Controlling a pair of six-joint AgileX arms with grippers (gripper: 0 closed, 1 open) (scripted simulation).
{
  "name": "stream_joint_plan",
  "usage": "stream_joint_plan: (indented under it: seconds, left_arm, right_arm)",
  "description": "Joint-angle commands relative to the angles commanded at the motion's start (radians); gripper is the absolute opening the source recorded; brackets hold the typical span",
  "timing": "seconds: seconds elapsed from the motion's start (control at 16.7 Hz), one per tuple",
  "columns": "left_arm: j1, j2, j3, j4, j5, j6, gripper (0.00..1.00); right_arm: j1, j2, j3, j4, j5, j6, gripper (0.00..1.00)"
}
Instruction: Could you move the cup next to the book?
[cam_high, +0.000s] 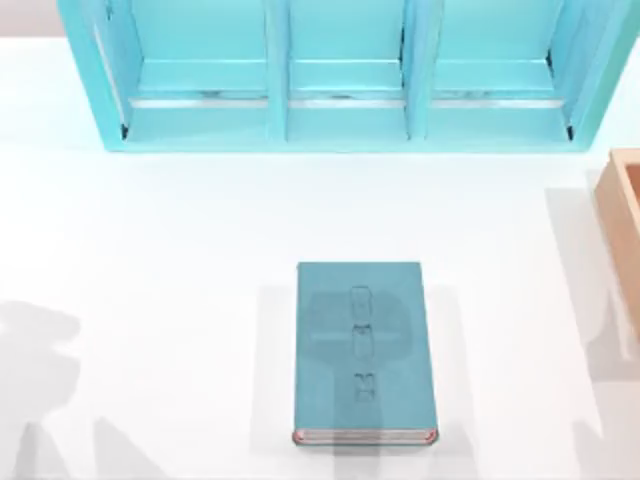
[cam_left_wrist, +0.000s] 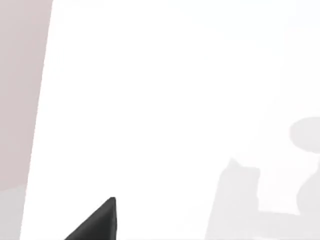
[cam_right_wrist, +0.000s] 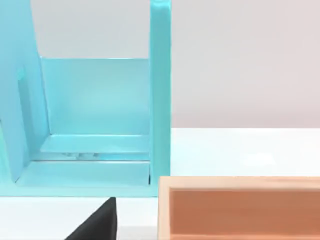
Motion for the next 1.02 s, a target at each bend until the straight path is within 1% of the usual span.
stream_joint_plan:
  seconds: [0.24,0.6,0.84,1.02]
  left_arm:
    - [0.129,0.304,0.188,-0.237,0.000,0.371,1.00]
    - [0.332,0.768,0.508,-0.575,0.006,0.987,1.00]
    - [0.450,1.009,0.736,-0.736,0.010,1.366,1.00]
    - [0.522,1.134,0.895,-0.811,0.013,1.602,1.00]
  right_arm:
    - [0.000,0.000,0.000,0.000,0.000,0.000,1.00]
    - [0.000,0.000,0.000,0.000,0.000,0.000,1.00]
    - [0.000,0.000,0.000,0.000,0.000,0.000,1.00]
    - [0.000,0.000,0.000,0.000,0.000,0.000,1.00]
